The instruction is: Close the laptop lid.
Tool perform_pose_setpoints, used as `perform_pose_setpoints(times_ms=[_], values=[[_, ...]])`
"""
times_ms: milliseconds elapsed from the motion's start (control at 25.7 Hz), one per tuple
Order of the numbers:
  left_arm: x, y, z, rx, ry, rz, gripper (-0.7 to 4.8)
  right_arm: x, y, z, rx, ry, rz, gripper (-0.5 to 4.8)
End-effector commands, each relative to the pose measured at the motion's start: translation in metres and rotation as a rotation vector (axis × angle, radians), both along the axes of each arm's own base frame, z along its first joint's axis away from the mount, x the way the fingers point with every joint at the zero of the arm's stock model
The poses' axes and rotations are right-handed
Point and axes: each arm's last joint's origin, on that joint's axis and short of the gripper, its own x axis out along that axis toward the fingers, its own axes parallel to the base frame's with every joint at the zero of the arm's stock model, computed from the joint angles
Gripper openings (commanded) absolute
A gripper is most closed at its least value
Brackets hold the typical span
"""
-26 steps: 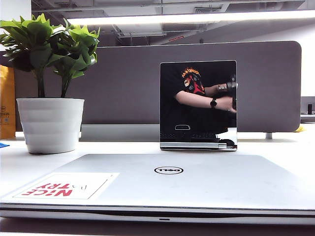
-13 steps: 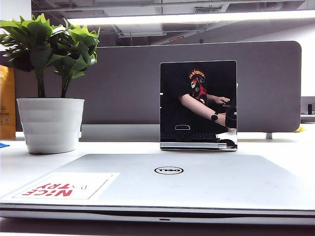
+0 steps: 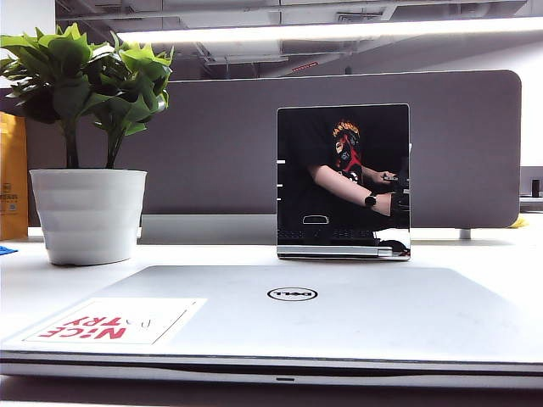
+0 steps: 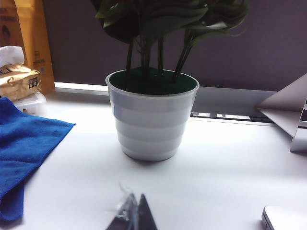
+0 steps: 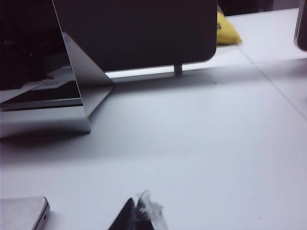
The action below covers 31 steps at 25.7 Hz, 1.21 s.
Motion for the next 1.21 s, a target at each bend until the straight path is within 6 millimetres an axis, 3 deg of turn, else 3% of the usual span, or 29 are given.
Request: perform_pose_setpoints(times_ms=[39,1206], values=[[-0.0001,0.0002,0.0012,0.0,-0.009,0.002,-0.05,0.0003,0.0006,0.0027,0.001,-0.034,0.006,-0.01],[-0.0001,0.0002,0.0012,0.0,-0.009,0.002,-0.05,0.0004,0.0027,0.0086,-0.081,-0.095,0.029,-0.01]])
